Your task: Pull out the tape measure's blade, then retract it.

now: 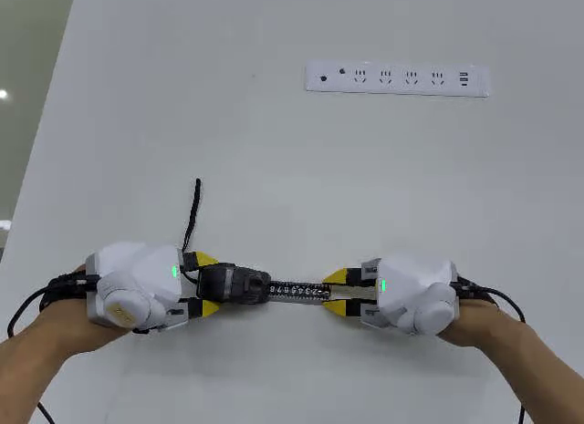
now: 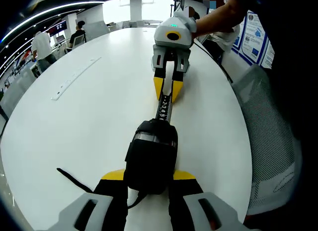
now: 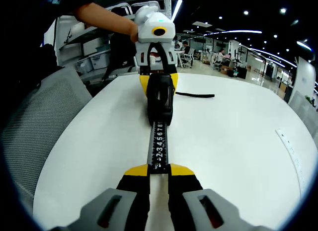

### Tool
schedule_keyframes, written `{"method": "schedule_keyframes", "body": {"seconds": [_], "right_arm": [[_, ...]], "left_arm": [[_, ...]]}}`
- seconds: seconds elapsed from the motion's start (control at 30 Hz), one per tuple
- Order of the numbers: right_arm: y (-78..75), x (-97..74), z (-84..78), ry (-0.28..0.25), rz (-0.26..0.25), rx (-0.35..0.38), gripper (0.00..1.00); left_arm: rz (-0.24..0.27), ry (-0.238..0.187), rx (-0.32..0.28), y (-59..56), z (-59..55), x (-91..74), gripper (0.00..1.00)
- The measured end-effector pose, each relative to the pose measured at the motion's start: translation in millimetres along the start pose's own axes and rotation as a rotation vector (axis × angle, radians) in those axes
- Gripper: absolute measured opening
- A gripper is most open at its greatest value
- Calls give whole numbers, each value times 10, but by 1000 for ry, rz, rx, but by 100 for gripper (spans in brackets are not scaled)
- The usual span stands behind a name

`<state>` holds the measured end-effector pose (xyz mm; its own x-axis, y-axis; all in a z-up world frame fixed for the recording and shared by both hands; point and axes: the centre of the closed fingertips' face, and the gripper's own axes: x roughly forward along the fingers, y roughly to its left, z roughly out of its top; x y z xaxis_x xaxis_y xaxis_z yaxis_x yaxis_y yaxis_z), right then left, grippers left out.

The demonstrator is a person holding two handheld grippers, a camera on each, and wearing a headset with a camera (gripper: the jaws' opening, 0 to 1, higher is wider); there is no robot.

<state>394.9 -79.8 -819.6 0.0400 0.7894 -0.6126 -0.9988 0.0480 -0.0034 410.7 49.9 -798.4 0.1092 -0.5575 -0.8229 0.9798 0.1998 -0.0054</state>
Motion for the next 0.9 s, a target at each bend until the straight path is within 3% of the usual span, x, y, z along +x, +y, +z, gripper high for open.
{"method": "schedule_keyframes", "body": {"seconds": [0.6, 0.9], "right_arm": [[9, -143, -103, 3, 5, 1, 12], [28, -283, -257, 11, 8, 16, 12]], "left_arm": [[1, 0, -1, -4, 4, 0, 28], [3, -3, -5, -14, -11, 25, 28]]}}
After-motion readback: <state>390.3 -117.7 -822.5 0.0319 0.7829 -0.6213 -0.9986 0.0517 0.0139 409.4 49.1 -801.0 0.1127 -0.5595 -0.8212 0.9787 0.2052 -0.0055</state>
